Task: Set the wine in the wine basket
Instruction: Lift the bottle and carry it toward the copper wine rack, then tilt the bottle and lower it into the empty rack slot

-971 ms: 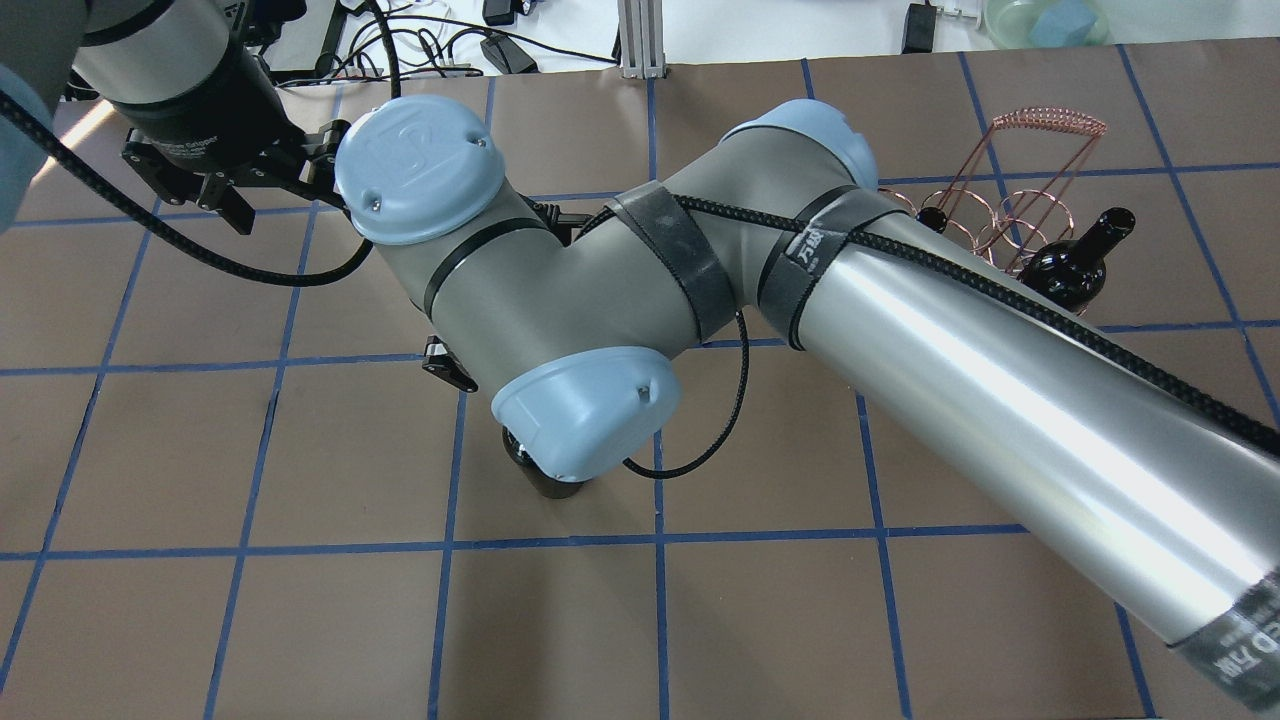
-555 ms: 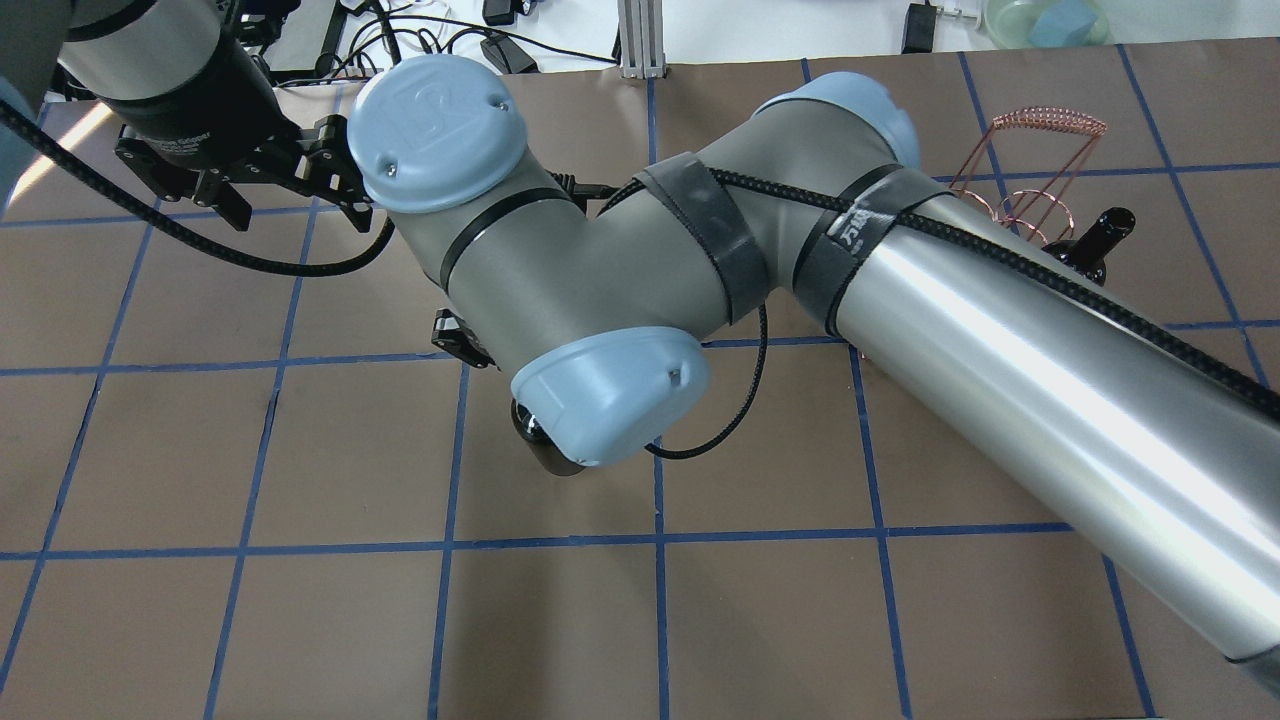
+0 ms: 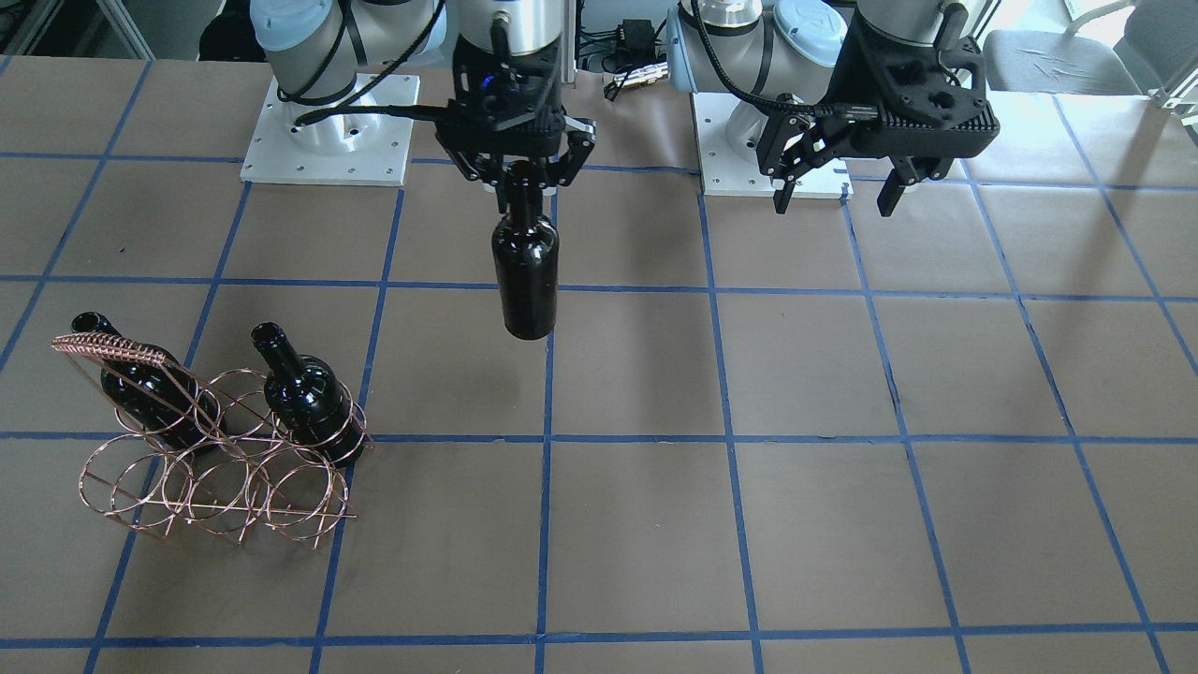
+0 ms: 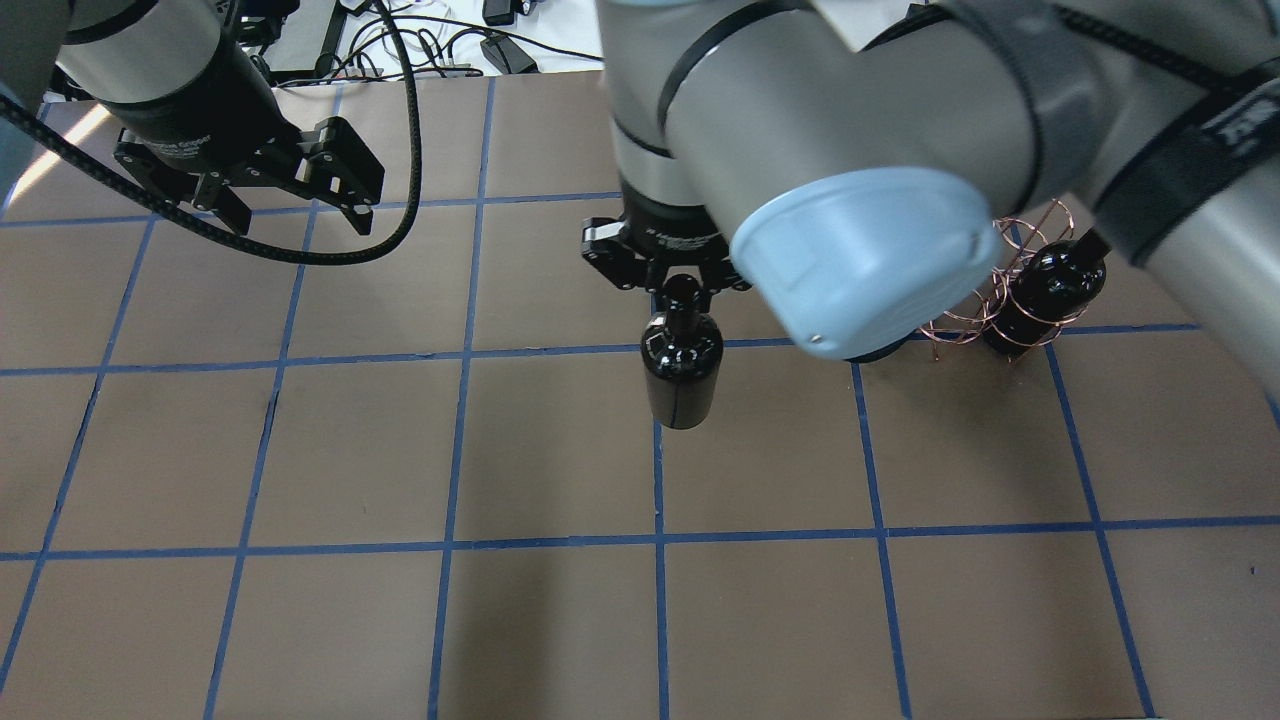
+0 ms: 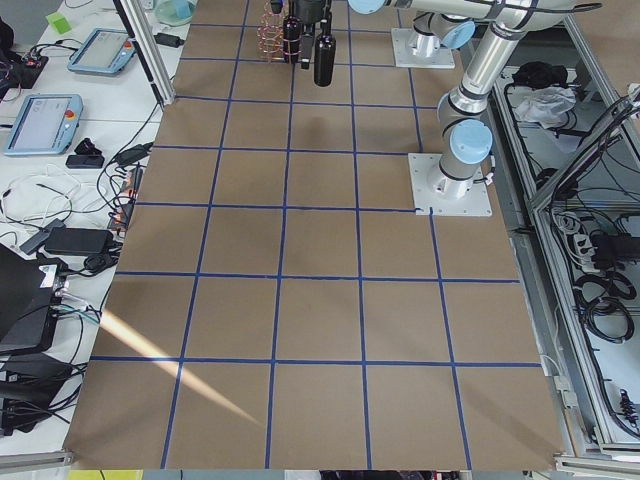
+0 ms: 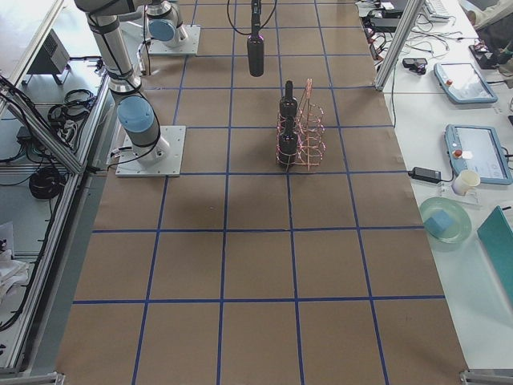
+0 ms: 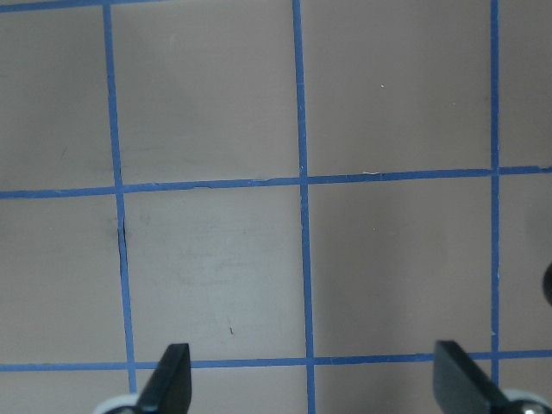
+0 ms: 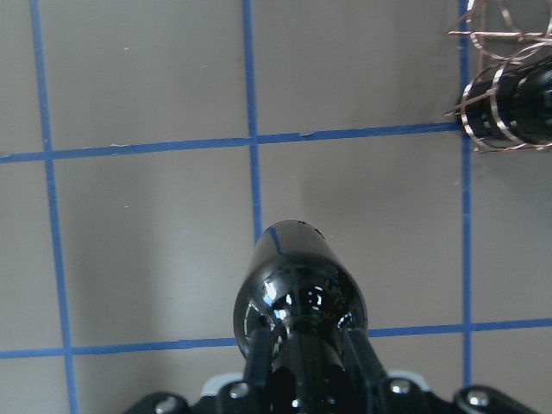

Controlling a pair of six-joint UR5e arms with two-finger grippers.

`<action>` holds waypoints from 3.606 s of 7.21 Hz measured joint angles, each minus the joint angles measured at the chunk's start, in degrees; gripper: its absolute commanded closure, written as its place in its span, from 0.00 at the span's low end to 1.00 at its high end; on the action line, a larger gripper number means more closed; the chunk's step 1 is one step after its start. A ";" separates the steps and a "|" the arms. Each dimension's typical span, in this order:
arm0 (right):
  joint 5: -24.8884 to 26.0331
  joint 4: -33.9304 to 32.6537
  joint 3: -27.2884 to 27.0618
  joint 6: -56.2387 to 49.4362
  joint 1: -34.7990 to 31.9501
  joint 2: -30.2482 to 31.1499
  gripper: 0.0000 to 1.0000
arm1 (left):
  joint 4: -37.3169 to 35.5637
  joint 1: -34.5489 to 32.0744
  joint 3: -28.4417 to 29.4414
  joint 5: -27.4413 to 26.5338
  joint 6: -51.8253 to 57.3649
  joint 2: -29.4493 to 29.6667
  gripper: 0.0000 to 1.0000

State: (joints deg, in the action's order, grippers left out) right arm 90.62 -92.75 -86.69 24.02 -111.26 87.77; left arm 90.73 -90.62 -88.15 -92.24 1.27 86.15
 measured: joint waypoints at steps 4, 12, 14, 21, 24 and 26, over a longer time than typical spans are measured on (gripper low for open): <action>-0.78 9.38 4.42 -18.53 16.81 3.89 0.97 | -0.03 -0.08 -0.01 -0.05 -0.06 -0.10 0.00; -2.23 5.68 7.84 -33.30 32.18 -1.84 1.00 | -0.03 -0.17 -0.21 -0.19 -0.12 -0.10 0.00; -2.22 5.13 7.84 -33.24 33.00 -2.82 1.00 | -0.03 -0.17 -0.21 -0.22 -0.13 -0.11 0.00; -1.44 3.19 7.09 -33.01 33.12 -6.04 1.00 | -0.03 -0.21 -0.26 0.01 -0.21 -0.02 0.00; -1.07 2.66 6.01 -33.38 33.12 -6.28 1.00 | -0.03 -0.22 -0.25 0.04 -0.21 -0.02 0.00; -1.34 0.82 5.21 -33.42 33.12 -7.21 1.00 | -0.03 -0.20 -0.27 0.04 -0.21 -0.02 0.00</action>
State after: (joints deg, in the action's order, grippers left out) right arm 89.28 -91.93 -81.48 -9.40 -78.14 80.56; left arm 90.70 -90.83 -88.42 -92.20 1.06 86.13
